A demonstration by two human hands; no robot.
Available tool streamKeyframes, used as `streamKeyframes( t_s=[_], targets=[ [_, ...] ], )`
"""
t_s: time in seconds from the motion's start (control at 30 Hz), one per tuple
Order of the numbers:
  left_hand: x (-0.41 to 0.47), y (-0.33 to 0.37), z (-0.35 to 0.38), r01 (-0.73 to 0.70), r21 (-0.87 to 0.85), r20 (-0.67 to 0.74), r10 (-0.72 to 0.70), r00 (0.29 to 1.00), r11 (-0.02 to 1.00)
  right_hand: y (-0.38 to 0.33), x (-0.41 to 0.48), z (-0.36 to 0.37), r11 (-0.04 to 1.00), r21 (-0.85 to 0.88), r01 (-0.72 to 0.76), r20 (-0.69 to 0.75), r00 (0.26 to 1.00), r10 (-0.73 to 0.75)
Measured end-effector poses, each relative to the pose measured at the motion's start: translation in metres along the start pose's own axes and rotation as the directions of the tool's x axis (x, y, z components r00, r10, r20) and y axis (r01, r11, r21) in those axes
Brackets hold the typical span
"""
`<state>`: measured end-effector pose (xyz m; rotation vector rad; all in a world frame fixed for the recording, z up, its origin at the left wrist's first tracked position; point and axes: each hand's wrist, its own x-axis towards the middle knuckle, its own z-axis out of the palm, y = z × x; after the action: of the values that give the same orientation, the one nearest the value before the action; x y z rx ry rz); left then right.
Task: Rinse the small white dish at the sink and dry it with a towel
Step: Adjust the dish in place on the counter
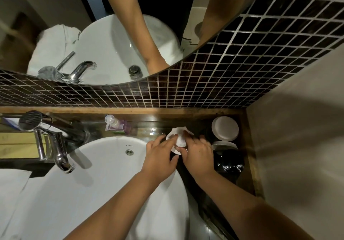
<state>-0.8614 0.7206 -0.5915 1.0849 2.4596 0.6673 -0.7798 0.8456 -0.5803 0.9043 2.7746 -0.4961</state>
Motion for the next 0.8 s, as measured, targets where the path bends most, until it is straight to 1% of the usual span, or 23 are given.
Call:
streamKeyframes(
  t_s=[0.23,0.33,0.43,0.53,0.6,0.73,0.8],
  targets=[
    [0.0,0.007,0.001,0.029,0.027,-0.022,-0.028,0.999,0.999,-0.007,0.0,-0.003,0.998,-0.069,0.008,-0.018,1.0,-0.009],
    [0.002,0.013,-0.001,0.036,0.112,-0.007,-0.035,0.999,0.993,-0.008,-0.001,-0.006,0.998,-0.064,0.003,-0.043,0.999,-0.006],
    [0.002,0.021,-0.009,0.02,0.225,0.046,-0.031,0.998,0.974,-0.007,-0.005,-0.01,0.997,-0.071,0.005,-0.024,1.0,-0.007],
    [0.002,0.028,-0.022,0.01,0.291,0.085,-0.036,0.996,0.957,-0.011,-0.012,-0.017,0.998,-0.065,0.001,-0.026,1.0,-0.003],
    [0.004,0.03,-0.027,0.023,0.319,0.104,-0.059,0.993,0.948,-0.012,-0.012,-0.019,0.998,-0.041,-0.039,0.0,0.999,0.039],
    [0.008,0.028,-0.029,0.088,0.371,0.115,-0.14,0.983,0.925,-0.009,-0.007,-0.016,0.994,0.017,-0.108,0.1,0.989,0.106],
    [0.01,0.026,-0.025,0.113,0.379,0.136,-0.176,0.975,0.919,-0.007,-0.007,-0.012,0.99,0.056,-0.128,0.116,0.986,0.12]
  ],
)
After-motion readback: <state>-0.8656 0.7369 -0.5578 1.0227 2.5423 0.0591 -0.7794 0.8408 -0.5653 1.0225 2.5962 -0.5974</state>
